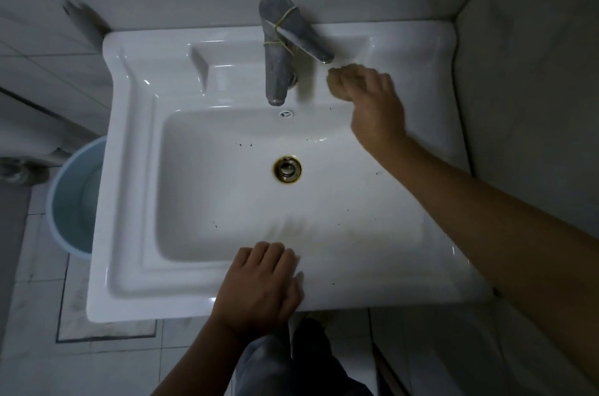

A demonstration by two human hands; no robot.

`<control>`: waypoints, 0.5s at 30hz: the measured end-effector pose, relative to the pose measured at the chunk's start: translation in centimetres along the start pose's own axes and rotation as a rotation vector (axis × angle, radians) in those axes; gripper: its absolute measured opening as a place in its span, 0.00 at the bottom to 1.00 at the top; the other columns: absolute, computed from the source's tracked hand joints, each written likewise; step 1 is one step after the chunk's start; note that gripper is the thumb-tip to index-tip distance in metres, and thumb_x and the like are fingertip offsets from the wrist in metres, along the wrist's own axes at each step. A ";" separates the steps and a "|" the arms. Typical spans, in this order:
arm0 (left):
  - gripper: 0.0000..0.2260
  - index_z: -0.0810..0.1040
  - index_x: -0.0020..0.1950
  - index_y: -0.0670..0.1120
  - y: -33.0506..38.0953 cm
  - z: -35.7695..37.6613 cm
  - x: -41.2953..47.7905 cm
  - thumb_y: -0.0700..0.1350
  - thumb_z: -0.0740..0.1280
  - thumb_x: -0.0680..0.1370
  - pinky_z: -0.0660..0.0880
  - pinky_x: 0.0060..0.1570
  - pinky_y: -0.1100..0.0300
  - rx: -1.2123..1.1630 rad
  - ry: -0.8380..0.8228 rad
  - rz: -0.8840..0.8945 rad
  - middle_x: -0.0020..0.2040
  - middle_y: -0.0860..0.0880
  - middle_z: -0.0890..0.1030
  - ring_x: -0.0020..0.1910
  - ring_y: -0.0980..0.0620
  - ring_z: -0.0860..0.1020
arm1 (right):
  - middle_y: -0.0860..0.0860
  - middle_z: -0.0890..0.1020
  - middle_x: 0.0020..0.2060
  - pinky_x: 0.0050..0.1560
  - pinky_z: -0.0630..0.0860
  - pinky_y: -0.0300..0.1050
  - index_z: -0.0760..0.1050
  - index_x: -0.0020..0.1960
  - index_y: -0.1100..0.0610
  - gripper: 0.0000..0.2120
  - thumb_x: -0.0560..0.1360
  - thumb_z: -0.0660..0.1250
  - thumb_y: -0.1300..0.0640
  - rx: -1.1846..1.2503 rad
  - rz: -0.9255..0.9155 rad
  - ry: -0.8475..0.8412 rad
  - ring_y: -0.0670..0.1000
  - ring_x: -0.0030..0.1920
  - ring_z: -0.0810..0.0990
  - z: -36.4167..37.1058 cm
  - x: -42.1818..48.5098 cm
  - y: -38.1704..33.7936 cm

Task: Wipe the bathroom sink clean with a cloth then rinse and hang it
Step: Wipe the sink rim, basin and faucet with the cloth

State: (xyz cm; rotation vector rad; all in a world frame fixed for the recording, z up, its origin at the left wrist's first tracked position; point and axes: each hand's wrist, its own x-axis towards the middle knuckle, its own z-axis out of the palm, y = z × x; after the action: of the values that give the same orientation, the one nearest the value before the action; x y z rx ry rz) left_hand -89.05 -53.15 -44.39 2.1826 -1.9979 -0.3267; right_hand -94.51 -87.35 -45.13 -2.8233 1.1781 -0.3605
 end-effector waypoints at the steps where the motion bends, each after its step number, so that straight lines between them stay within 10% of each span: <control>1: 0.14 0.80 0.55 0.47 0.0 0.0 0.0 0.54 0.63 0.78 0.69 0.45 0.53 -0.001 0.001 0.001 0.50 0.48 0.80 0.46 0.47 0.76 | 0.56 0.75 0.64 0.56 0.78 0.53 0.70 0.71 0.52 0.33 0.68 0.69 0.69 -0.015 0.017 -0.013 0.61 0.60 0.73 -0.2 0.0 0.4; 9: 0.14 0.80 0.54 0.46 0.0 0.2 0.0 0.54 0.63 0.79 0.68 0.44 0.53 0.002 0.003 -0.020 0.50 0.47 0.80 0.45 0.47 0.75 | 0.60 0.73 0.65 0.64 0.70 0.50 0.73 0.68 0.52 0.25 0.71 0.68 0.63 0.071 0.269 0.030 0.62 0.62 0.71 1.1 3.0 -6.5; 15: 0.15 0.80 0.55 0.46 0.1 -0.1 0.0 0.54 0.61 0.79 0.71 0.45 0.51 0.012 -0.036 -0.034 0.51 0.47 0.80 0.46 0.46 0.76 | 0.55 0.73 0.67 0.63 0.70 0.49 0.74 0.68 0.52 0.28 0.70 0.65 0.67 0.100 0.045 0.000 0.61 0.61 0.72 1.5 1.6 -5.7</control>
State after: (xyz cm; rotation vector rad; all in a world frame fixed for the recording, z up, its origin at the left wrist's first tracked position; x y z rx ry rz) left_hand -89.14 -53.18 -44.27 2.2350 -1.9883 -0.3617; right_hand -89.14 -84.48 -45.45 -2.7074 1.1858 -0.4044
